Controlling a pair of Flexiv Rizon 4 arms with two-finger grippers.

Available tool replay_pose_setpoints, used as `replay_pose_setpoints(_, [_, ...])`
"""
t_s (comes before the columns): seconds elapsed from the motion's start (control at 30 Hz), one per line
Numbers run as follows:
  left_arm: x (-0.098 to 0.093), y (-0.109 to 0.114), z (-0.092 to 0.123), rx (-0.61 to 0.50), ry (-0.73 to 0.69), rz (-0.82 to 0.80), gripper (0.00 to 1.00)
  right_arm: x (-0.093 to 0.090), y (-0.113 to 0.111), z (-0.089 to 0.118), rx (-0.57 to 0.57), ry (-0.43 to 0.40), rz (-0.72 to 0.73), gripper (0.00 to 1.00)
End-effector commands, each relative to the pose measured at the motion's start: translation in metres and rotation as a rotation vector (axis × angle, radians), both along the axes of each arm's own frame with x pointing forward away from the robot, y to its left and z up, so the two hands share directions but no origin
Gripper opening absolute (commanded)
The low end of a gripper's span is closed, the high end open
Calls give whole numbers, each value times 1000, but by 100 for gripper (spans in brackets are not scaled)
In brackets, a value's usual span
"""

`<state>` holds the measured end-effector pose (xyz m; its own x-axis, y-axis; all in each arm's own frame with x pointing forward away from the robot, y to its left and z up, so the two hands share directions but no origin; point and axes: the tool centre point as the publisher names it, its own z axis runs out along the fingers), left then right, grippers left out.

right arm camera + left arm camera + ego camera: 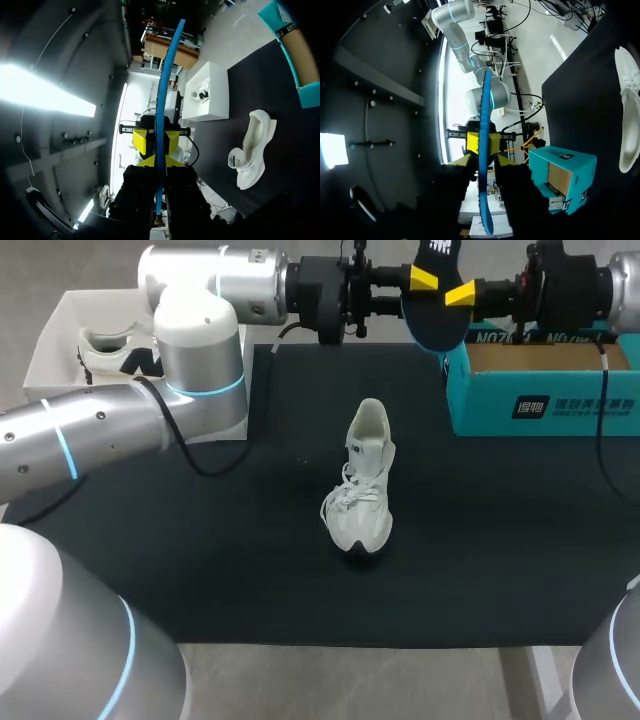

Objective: Take the shoe out of the shoebox, open the shoe tongue, remove and reinsert the insole, then place the shoe into the shoebox

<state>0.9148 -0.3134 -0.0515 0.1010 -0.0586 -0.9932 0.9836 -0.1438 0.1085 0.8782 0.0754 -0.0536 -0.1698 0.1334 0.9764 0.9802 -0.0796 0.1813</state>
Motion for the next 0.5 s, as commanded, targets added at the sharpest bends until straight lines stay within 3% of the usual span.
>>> replay_pose_setpoints(0.03, [3,5,2,24,-2,-8,100,0,1,0,1,-3,-1,0])
replay_pose_setpoints(0.23, [2,24,8,47,-32,-31,100,-2,-4,2,0,-24,-24,0])
replay_pose_setpoints(0.5, [5,90,6,184,-15,-21,100,-6,-15,4,-9,-36,-45,0])
